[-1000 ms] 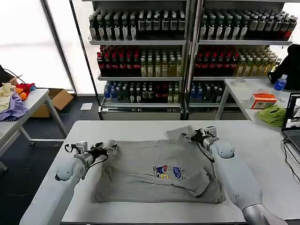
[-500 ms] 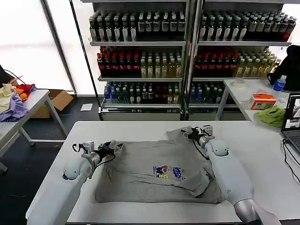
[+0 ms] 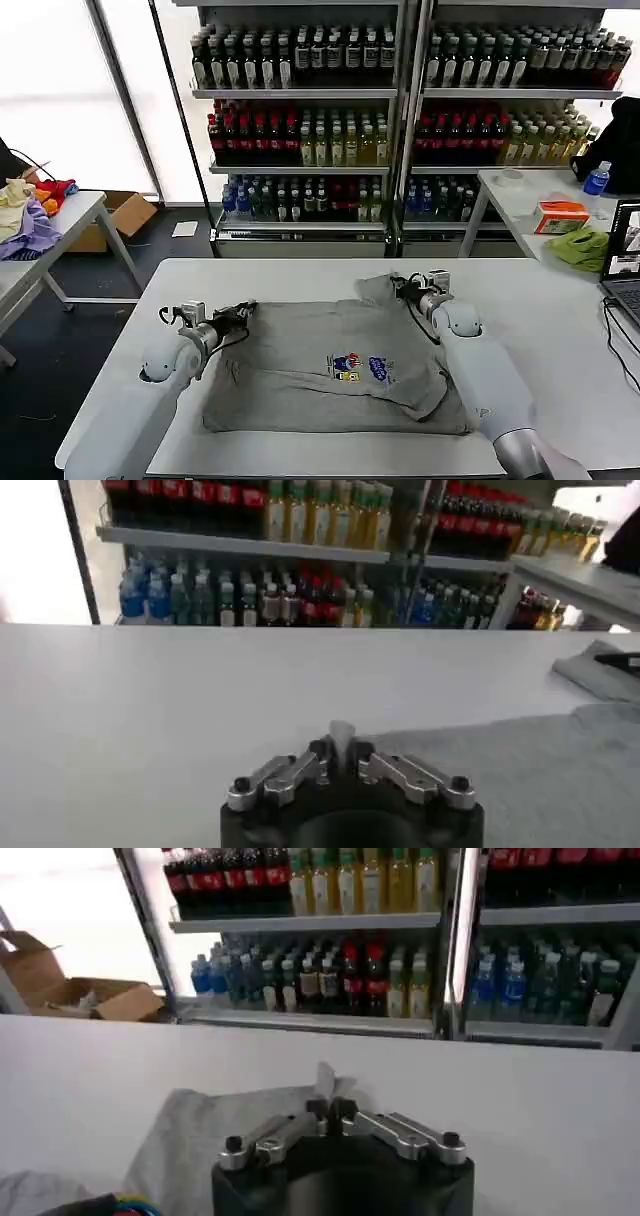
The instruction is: Fold and organize the clothes.
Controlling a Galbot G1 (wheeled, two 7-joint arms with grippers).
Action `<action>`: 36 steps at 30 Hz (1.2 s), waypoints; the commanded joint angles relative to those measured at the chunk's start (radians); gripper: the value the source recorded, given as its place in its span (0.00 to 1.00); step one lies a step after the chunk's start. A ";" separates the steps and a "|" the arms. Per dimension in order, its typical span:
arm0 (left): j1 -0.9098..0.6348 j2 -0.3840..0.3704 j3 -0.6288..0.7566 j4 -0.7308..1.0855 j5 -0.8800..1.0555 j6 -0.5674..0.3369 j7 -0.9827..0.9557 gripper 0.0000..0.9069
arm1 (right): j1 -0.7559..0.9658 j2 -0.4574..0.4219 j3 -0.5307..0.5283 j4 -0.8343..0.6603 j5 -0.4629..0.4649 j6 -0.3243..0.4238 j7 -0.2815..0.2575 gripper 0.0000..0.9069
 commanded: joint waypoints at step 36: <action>0.658 0.096 -0.322 -0.776 -0.015 -0.036 -0.174 0.01 | -0.969 -0.210 0.423 1.133 0.456 -0.043 0.129 0.00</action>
